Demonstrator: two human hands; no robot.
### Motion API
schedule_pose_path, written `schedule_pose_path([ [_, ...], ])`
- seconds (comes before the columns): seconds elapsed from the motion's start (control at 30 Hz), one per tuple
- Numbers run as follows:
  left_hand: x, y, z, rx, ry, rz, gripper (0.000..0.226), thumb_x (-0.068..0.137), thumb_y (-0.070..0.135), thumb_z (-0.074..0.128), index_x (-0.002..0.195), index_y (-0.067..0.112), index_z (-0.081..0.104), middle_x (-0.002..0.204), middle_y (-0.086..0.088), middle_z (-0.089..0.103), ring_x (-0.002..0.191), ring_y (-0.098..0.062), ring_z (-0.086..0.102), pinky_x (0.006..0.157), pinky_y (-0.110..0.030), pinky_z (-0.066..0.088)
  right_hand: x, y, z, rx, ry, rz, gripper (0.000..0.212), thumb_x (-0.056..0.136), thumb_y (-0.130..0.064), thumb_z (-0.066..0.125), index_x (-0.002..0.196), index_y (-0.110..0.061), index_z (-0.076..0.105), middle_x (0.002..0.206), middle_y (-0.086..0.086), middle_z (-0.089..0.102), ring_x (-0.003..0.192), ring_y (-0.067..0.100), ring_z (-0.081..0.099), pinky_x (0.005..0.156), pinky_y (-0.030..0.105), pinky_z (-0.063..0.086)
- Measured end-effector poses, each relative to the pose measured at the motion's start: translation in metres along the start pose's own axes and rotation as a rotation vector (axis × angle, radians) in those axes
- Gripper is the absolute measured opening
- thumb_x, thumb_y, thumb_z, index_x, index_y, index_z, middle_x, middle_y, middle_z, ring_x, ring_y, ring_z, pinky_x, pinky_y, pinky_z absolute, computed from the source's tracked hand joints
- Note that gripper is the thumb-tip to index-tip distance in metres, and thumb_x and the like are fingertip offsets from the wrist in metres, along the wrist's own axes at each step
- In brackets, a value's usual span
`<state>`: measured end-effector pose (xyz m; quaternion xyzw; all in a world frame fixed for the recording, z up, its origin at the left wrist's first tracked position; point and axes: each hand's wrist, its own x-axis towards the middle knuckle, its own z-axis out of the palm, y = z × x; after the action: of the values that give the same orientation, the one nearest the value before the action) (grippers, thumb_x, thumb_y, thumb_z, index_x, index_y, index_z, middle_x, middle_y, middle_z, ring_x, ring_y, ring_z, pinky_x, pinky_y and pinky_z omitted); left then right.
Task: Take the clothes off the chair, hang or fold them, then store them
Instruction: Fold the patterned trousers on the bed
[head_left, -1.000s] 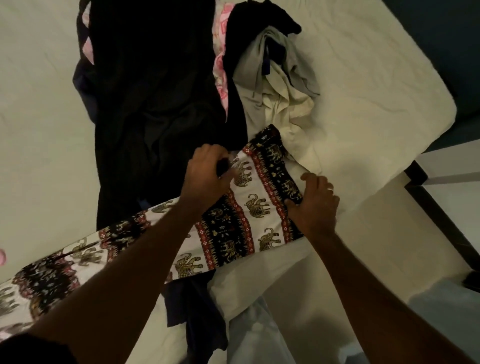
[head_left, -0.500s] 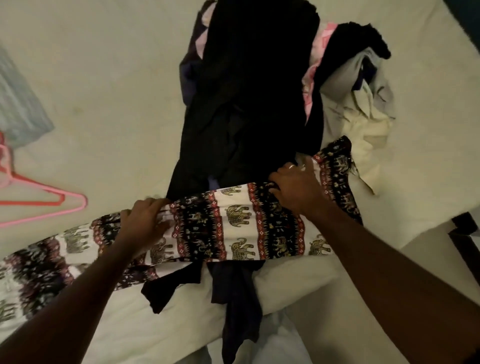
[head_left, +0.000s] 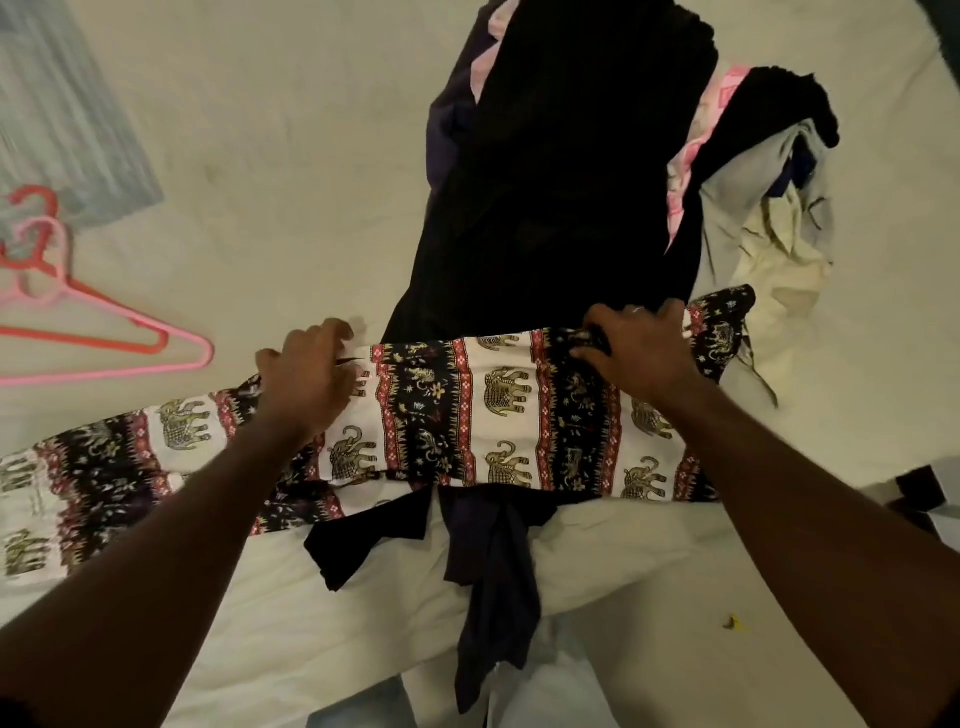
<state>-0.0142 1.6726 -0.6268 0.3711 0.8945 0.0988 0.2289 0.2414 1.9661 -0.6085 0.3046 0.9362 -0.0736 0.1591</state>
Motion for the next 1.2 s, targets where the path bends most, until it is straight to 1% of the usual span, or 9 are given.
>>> schedule_pose_path([
  [0.1,-0.017,0.032,0.001,0.075,0.123,0.068,0.045,0.092,0.039,0.069,0.13,0.02,0.054,0.132,-0.014,0.054,0.127,-0.033,0.045,0.107,-0.058,0.03,-0.003,-0.005,0.007,0.043,0.143,0.099,0.034,0.098,-0.033,0.061,0.13,-0.027,0.052,0.133,0.001,0.057,0.128,0.025,0.05,0.113,0.06,0.023],
  [0.27,-0.03,0.093,0.036,0.102,-0.183,0.326,0.077,0.085,0.069,0.061,0.152,0.039,0.035,0.165,-0.006,0.023,0.151,-0.029,0.02,0.116,-0.067,0.01,-0.053,0.006,0.028,0.305,0.488,0.48,0.048,0.086,-0.019,0.064,0.131,-0.018,0.049,0.139,0.007,0.049,0.127,0.028,0.048,0.102,0.053,0.037],
  [0.33,-0.028,0.106,0.049,0.117,-0.273,0.271,0.1,0.077,0.079,0.061,0.156,0.048,0.008,0.17,0.0,-0.002,0.155,-0.029,0.003,0.115,-0.071,0.004,-0.08,0.019,0.044,0.519,0.467,0.828,0.06,0.083,-0.026,0.074,0.135,-0.012,0.046,0.138,0.014,0.05,0.128,0.035,0.049,0.1,0.053,0.041],
  [0.43,-0.027,0.115,0.066,0.232,-0.315,0.225,0.124,0.068,0.086,0.061,0.156,0.044,-0.015,0.167,-0.002,-0.021,0.155,-0.035,-0.006,0.113,-0.074,0.007,-0.107,0.032,0.068,0.611,0.167,1.185,0.086,0.079,-0.05,0.082,0.141,-0.008,0.039,0.141,0.022,0.048,0.13,0.044,0.046,0.103,0.059,0.041],
  [0.57,-0.025,0.117,0.078,0.314,-0.288,0.211,0.132,0.067,0.085,0.065,0.157,0.038,-0.021,0.167,-0.008,-0.023,0.154,-0.041,-0.005,0.112,-0.074,0.015,-0.109,0.039,0.077,0.684,0.076,0.97,0.07,0.082,-0.059,0.076,0.127,-0.01,0.055,0.121,0.013,0.066,0.114,0.037,0.062,0.097,0.048,0.047],
  [0.73,-0.024,0.124,0.085,0.37,-0.27,0.176,0.14,0.062,0.086,0.068,0.155,0.033,-0.023,0.166,-0.014,-0.017,0.153,-0.044,0.0,0.11,-0.073,0.021,-0.102,0.065,0.062,1.071,0.065,0.752,0.028,0.087,-0.029,0.08,0.108,-0.012,0.073,0.101,0.005,0.075,0.096,0.027,0.07,0.086,0.037,0.054],
  [0.87,-0.019,0.128,0.084,0.392,-0.261,0.174,0.146,0.058,0.084,0.073,0.154,0.032,-0.025,0.166,-0.015,-0.013,0.152,-0.044,0.003,0.111,-0.071,0.023,-0.093,0.085,0.053,1.644,-0.107,0.773,0.044,0.087,-0.022,0.077,0.128,-0.01,0.065,0.119,0.012,0.074,0.112,0.035,0.069,0.103,0.056,0.05],
  [0.97,-0.015,0.129,0.083,0.403,-0.263,0.171,0.149,0.055,0.083,0.076,0.156,0.032,-0.022,0.166,-0.016,-0.01,0.151,-0.043,0.006,0.11,-0.071,0.023,-0.081,0.09,0.046,1.604,-0.207,0.775,0.056,0.076,-0.03,0.083,0.127,-0.012,0.067,0.118,0.011,0.075,0.112,0.034,0.07,0.105,0.059,0.048],
  [1.2,-0.015,0.126,0.078,0.267,-0.31,0.169,0.146,0.057,0.078,0.079,0.155,0.038,-0.021,0.167,-0.011,-0.016,0.153,-0.042,-0.004,0.113,-0.074,0.014,-0.089,0.063,0.008,1.706,0.147,0.709,0.023,0.098,-0.01,0.062,0.12,-0.012,0.068,0.112,0.013,0.076,0.103,0.032,0.074,0.086,0.05,0.061],
])
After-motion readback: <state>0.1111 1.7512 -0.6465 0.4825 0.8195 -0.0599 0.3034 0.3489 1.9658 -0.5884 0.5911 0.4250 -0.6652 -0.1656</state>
